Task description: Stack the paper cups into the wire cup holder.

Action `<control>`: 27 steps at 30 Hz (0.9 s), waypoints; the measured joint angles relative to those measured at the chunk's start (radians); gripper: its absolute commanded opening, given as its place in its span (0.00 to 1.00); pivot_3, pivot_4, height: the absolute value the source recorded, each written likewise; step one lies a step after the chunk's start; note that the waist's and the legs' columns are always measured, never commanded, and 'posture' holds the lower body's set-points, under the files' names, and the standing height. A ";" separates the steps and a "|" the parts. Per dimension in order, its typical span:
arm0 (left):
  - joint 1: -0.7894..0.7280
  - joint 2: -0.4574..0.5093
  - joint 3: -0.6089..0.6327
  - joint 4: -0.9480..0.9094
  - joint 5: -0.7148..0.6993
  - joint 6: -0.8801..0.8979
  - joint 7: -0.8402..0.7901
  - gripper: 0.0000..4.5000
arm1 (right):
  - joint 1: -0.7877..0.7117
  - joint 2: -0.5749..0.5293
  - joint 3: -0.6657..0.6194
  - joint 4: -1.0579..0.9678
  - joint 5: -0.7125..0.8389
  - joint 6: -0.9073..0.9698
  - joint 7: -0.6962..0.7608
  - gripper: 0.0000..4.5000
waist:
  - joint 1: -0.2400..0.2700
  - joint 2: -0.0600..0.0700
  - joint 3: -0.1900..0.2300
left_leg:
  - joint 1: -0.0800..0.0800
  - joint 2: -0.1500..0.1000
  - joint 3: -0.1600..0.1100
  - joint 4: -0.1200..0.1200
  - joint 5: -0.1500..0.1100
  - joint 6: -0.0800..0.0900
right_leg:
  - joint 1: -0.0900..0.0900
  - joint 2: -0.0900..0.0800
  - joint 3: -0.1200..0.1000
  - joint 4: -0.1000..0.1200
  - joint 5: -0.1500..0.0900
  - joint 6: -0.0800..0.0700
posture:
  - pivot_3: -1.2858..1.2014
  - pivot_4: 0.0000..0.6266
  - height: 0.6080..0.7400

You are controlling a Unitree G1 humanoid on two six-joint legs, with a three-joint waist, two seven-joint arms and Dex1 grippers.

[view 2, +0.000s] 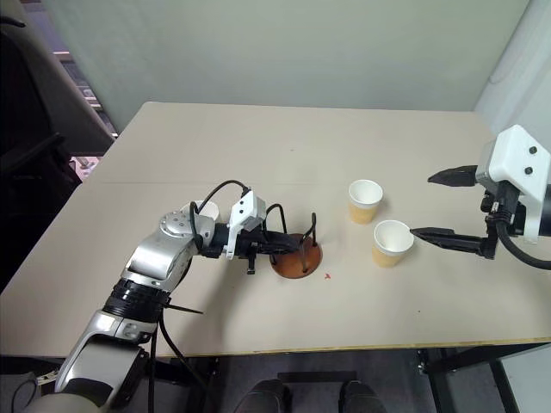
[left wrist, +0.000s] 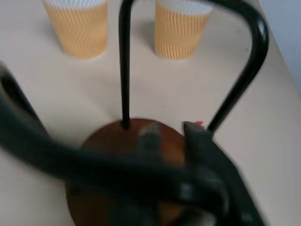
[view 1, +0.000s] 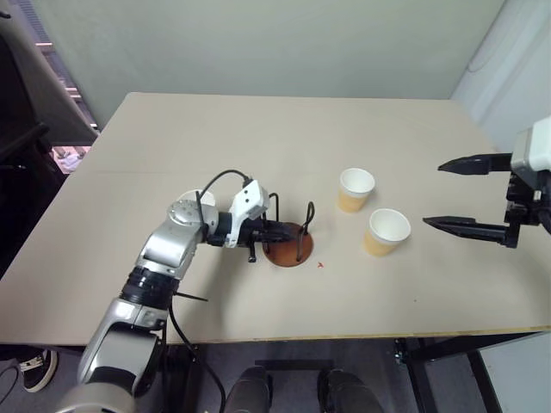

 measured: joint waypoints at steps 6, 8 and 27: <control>0.045 0.035 0.029 -0.041 0.012 -0.043 0.054 0.53 | -0.023 -0.005 0.029 0.023 -0.002 -0.021 0.002 1.00 | -0.003 0.000 0.000 | 0.000 0.000 0.000 -0.001 0.000 0.000 | -0.001 0.001 0.001 0.000 0.000 -0.001 | 0.52 0.24 1.00; 0.061 0.059 0.061 -0.070 0.003 -0.042 0.061 0.53 | -0.026 -0.006 0.040 0.033 -0.003 -0.027 0.005 1.00 | -0.004 0.000 0.000 | 0.000 0.000 0.000 -0.001 0.000 0.000 | -0.001 0.001 0.001 0.000 0.000 -0.001 | 0.52 0.24 1.00; 0.085 -0.004 0.122 -0.142 -0.084 0.085 0.205 0.01 | -0.073 -0.012 0.095 0.080 -0.020 -0.068 0.013 1.00 | -0.012 0.001 0.000 | 0.001 0.000 0.007 -0.001 -0.001 0.000 | -0.003 0.001 0.008 0.001 0.000 -0.001 | 0.52 0.24 1.00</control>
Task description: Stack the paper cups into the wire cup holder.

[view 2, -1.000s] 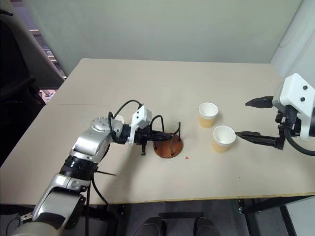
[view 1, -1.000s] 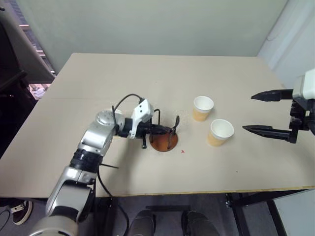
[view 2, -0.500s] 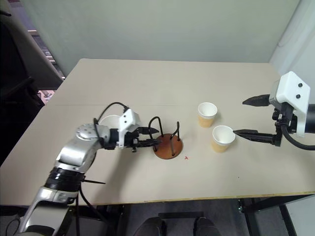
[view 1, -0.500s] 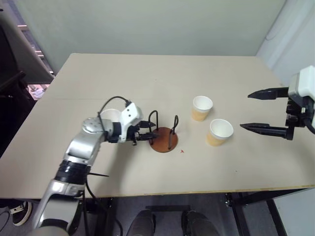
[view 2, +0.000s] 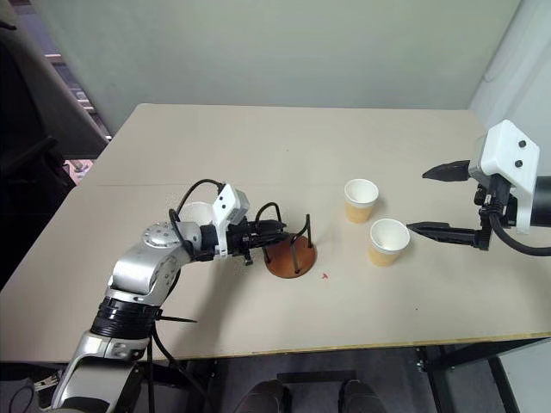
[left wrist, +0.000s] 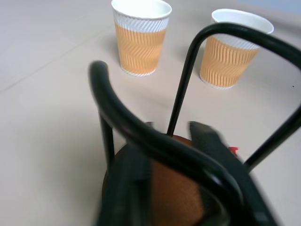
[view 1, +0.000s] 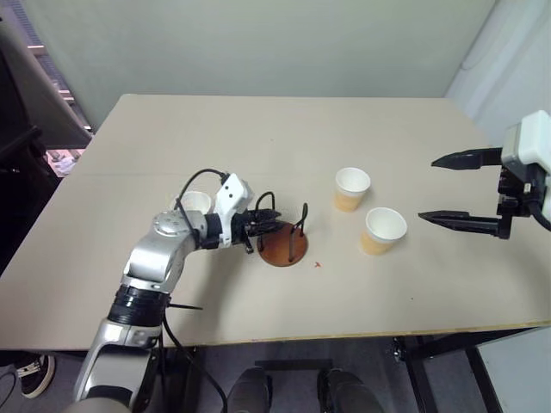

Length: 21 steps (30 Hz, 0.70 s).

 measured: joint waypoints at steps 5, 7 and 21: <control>-0.014 0.044 0.012 0.005 -0.038 0.009 -0.054 0.01 | 0.008 -0.007 -0.001 -0.005 0.000 0.004 -0.001 1.00 | -0.001 0.000 0.000 | 0.000 0.000 0.003 0.000 0.000 0.000 | 0.000 0.000 0.002 -0.001 0.000 0.001 | 0.52 0.24 1.00; -0.017 0.054 0.018 -0.004 -0.072 0.030 -0.096 0.01 | 0.009 -0.009 -0.001 -0.012 0.001 0.007 -0.002 1.00 | -0.001 0.000 0.000 | 0.000 0.000 0.003 0.000 0.000 0.000 | 0.000 0.000 0.003 -0.001 0.000 0.001 | 0.52 0.24 1.00; -0.163 -0.050 -0.149 0.017 -0.147 0.048 -0.316 0.01 | 0.062 -0.011 -0.039 -0.059 0.003 0.034 -0.035 1.00 | -0.001 0.000 0.000 | 0.000 0.001 0.005 0.001 -0.003 0.005 | -0.001 -0.001 0.004 -0.001 0.001 0.002 | 0.52 0.24 1.00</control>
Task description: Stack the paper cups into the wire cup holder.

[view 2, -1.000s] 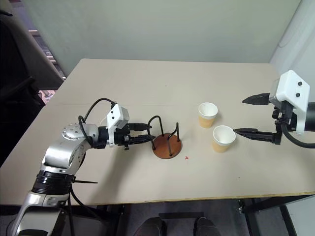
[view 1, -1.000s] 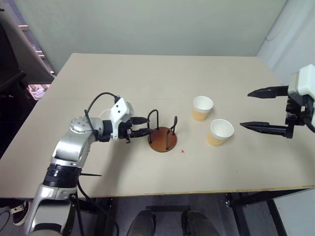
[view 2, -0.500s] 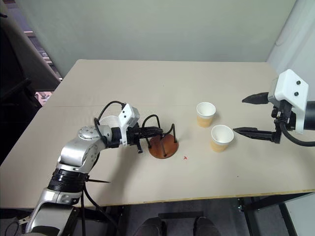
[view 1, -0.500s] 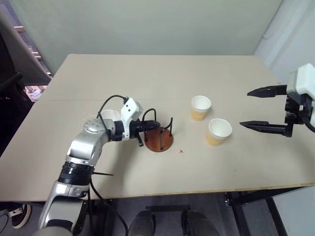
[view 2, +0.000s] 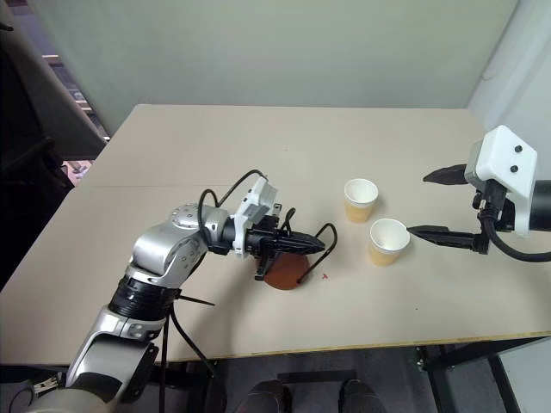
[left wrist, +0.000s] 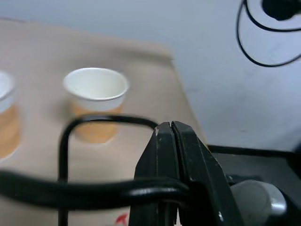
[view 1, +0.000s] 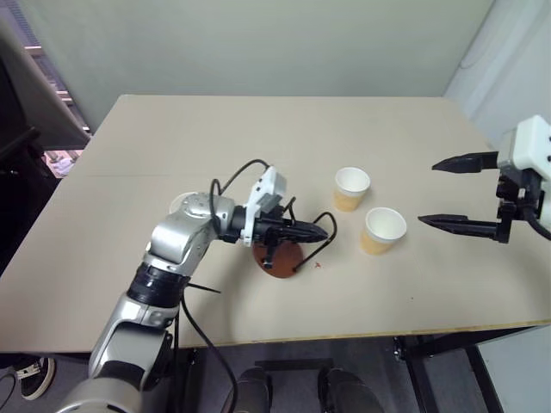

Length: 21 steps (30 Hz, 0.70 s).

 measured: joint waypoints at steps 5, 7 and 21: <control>0.001 0.015 -0.005 0.052 0.014 -0.027 -0.013 0.01 | 0.028 0.000 -0.034 -0.015 0.001 0.012 -0.008 1.00 | -0.003 0.001 0.000 | 0.000 0.000 0.000 0.000 0.000 0.000 | 0.000 0.000 0.000 0.000 0.000 0.001 | 0.52 0.24 1.00; 0.007 0.019 -0.004 0.057 0.030 -0.043 -0.011 0.01 | 0.029 0.000 -0.035 -0.017 0.001 0.012 -0.009 1.00 | -0.002 0.001 0.000 | 0.000 0.000 0.001 0.000 0.000 0.000 | 0.000 0.000 0.001 0.000 0.000 0.001 | 0.52 0.24 1.00; 0.178 0.126 0.018 0.019 0.153 -0.129 0.096 0.60 | -0.029 0.001 0.017 0.033 -0.003 -0.021 -0.004 1.00 | -0.001 0.001 0.000 | 0.000 0.000 0.001 0.000 0.000 0.000 | -0.001 0.000 0.002 0.000 -0.002 0.001 | 0.52 0.24 1.00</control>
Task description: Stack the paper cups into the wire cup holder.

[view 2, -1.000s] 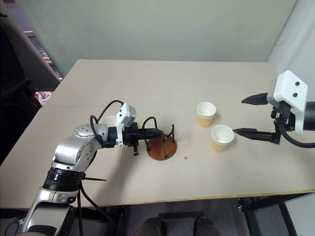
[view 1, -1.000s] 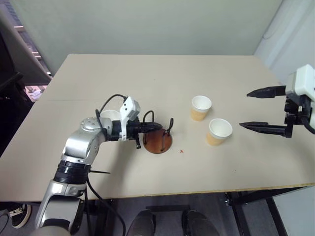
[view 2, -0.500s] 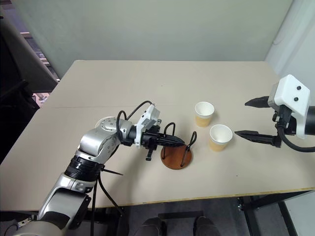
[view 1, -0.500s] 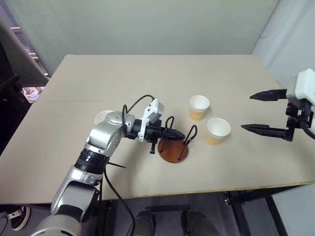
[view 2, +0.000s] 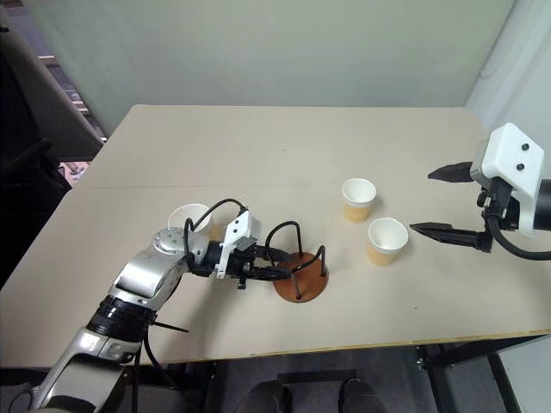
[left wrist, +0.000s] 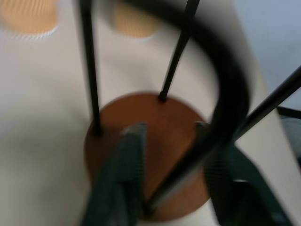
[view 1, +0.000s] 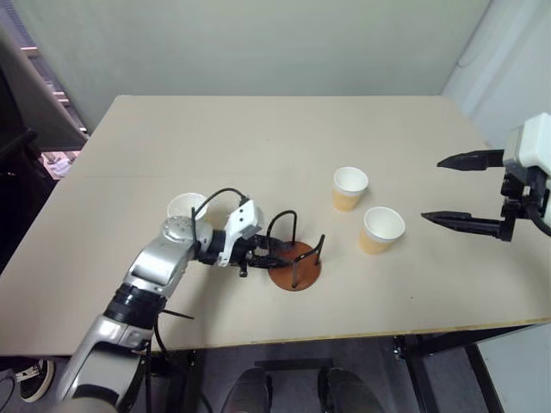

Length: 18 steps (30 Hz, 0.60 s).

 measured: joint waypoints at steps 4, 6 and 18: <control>0.012 0.000 0.098 -0.031 -0.039 0.000 0.053 0.60 | -0.021 0.002 0.033 0.020 -0.001 -0.022 0.006 1.00 | -0.002 0.000 0.000 | 0.000 0.000 0.001 0.000 0.000 0.000 | 0.000 0.000 0.000 0.000 0.000 0.000 | 0.52 0.24 1.00; 0.036 0.009 0.128 -0.039 -0.045 0.000 0.066 0.60 | -0.028 0.002 0.043 0.033 -0.005 -0.031 0.010 1.00 | -0.004 0.001 0.000 | 0.000 0.000 0.001 0.000 0.000 0.000 | 0.000 0.000 0.000 0.000 0.000 0.000 | 0.52 0.24 1.00; 0.063 -0.037 0.150 -0.102 -0.109 0.076 0.114 0.32 | -0.072 0.021 0.086 0.068 -0.029 -0.060 0.021 1.00 | -0.002 0.001 0.000 | 0.000 0.000 0.001 0.000 0.000 0.000 | 0.000 0.000 0.000 0.001 0.000 -0.001 | 0.52 0.24 1.00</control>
